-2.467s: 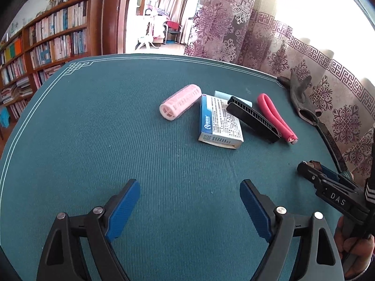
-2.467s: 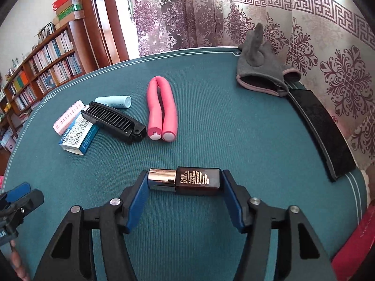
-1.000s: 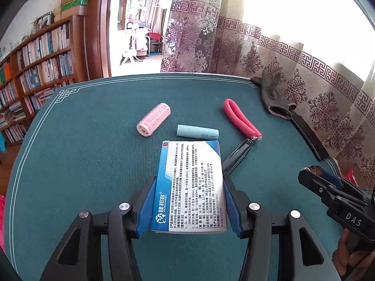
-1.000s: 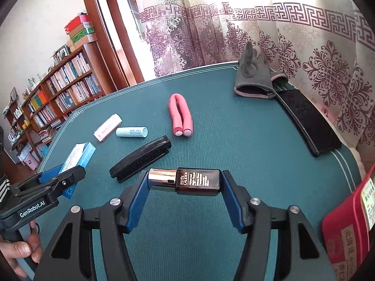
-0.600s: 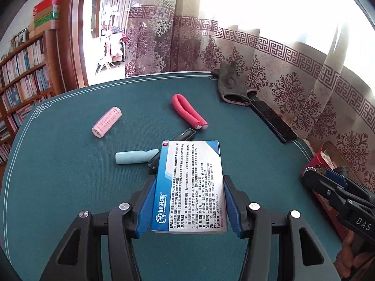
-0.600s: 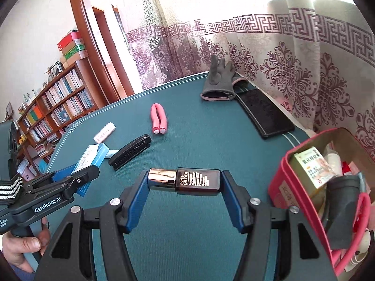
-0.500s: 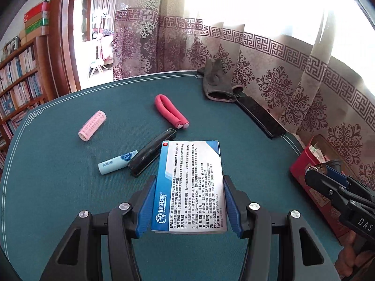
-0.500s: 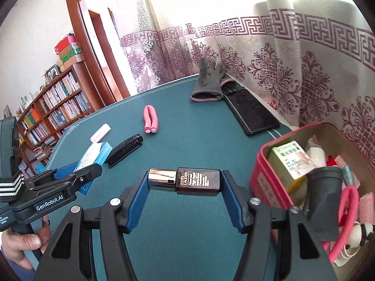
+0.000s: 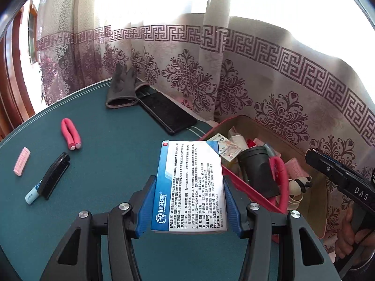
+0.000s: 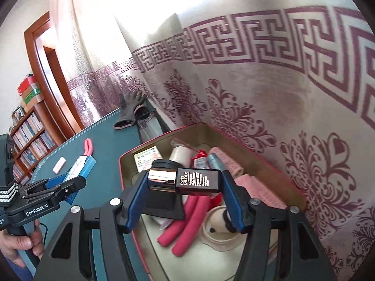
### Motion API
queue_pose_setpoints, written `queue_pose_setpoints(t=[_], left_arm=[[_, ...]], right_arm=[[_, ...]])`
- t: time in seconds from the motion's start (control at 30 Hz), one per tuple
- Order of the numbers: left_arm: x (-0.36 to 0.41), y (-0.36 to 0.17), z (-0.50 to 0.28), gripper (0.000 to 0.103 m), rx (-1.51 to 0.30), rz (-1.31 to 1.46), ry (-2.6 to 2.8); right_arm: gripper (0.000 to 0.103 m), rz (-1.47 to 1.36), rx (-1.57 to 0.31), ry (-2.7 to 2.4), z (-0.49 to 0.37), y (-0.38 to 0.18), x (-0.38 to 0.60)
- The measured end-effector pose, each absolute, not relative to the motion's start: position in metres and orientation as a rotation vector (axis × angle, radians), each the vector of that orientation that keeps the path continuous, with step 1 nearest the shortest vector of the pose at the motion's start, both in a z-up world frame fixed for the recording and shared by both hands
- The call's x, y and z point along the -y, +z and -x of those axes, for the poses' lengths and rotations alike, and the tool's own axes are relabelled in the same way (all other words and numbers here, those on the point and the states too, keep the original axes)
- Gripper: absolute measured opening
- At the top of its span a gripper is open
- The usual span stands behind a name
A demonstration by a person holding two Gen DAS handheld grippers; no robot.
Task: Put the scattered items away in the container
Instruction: 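Carry the medicine box and serum bottle into the red tin and release both, then withdraw both grippers from the tin back toward the table items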
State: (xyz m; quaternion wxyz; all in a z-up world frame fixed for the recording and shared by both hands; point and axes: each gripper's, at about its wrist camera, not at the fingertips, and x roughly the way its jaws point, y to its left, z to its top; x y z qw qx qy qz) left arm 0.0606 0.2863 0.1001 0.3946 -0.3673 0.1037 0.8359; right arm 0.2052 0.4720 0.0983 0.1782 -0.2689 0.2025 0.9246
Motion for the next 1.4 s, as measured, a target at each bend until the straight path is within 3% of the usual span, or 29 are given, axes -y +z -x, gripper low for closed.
queue_pose_setpoints(t=[0.3, 0.37, 0.4, 0.43, 0.83, 1.0, 1.4], left_arm=[[-0.365, 0.097, -0.112, 0.056, -0.321, 0.901, 1.911], [-0.376, 0.094, -0.119, 0.066, -0.333, 0.913, 1.872], [-0.378, 0.092, -0.121, 0.083, -0.344, 0.914, 1.869], [-0.378, 0.093, -0.124, 0.086, -0.345, 0.896, 1.879], [-0.321, 0.09, -0.084, 0.086, -0.243, 0.946, 2.04], [-0.293, 0.083, -0.068, 0.086, -0.193, 0.988, 2.103], [-0.211, 0.068, -0.029, 0.086, -0.061, 1.083, 2.249]], right_arm=[[0.065, 0.676, -0.609, 2.584, -0.227, 0.108, -0.501], [0.065, 0.679, -0.614, 2.585, -0.226, 0.107, -0.503], [0.065, 0.681, -0.615, 2.584, -0.226, 0.106, -0.504], [0.065, 0.685, -0.614, 2.582, -0.226, 0.105, -0.504], [0.066, 0.731, -0.617, 2.594, -0.212, 0.096, -0.495], [0.078, 0.712, -0.591, 2.594, -0.209, 0.099, -0.487], [0.079, 0.761, -0.511, 2.689, -0.18, 0.106, -0.436]])
